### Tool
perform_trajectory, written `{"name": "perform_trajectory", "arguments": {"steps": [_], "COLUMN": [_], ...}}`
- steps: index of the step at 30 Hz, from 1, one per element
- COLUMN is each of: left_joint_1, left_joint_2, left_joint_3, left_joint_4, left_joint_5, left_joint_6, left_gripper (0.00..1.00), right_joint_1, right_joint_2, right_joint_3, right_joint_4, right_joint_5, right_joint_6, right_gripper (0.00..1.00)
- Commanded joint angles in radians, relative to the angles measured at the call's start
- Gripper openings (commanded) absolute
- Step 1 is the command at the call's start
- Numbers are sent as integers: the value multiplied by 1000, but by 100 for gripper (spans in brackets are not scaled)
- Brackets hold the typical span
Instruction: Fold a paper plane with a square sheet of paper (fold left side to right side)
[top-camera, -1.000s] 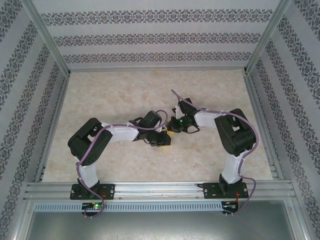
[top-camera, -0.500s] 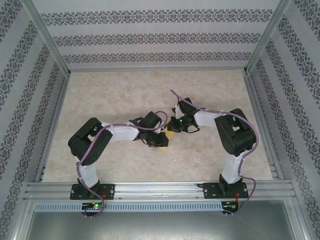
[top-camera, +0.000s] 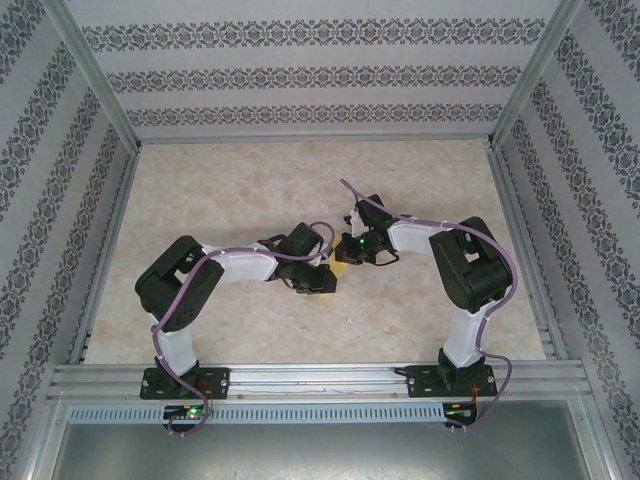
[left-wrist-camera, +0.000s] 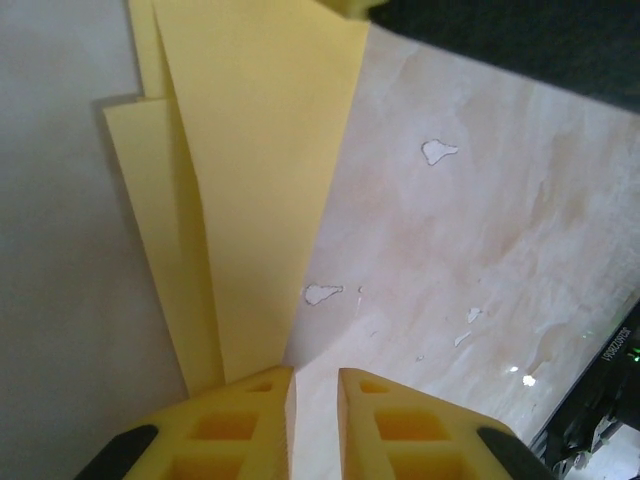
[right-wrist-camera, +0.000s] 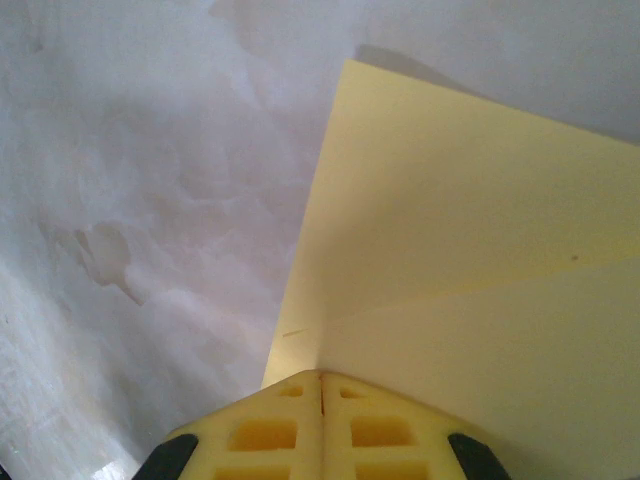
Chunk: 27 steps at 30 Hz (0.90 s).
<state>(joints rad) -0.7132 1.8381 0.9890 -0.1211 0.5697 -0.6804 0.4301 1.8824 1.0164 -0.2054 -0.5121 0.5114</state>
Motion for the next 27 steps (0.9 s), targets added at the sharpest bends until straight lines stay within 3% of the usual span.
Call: {"name": "perform_trajectory", "arguments": {"steps": [1, 7, 14, 27], "left_joint_1": [5, 6, -10, -47], "left_joint_2": [-55, -138, -77, 40], "left_joint_3": [4, 43, 90, 180], "left_joint_4": [-22, -189, -308, -278], "left_joint_5": [-34, -133, -176, -149], "left_joint_6": [14, 109, 178, 189], "left_gripper": [22, 35, 43, 49], "right_joint_1": [1, 1, 2, 4], "right_joint_2": [72, 61, 57, 53], "right_joint_3": [-39, -38, -41, -42], "right_joint_4": [-142, -146, -148, -155], "right_joint_5": [192, 191, 193, 198], "right_joint_6": [-34, -34, -31, -31], "right_gripper": [0, 0, 0, 0]}}
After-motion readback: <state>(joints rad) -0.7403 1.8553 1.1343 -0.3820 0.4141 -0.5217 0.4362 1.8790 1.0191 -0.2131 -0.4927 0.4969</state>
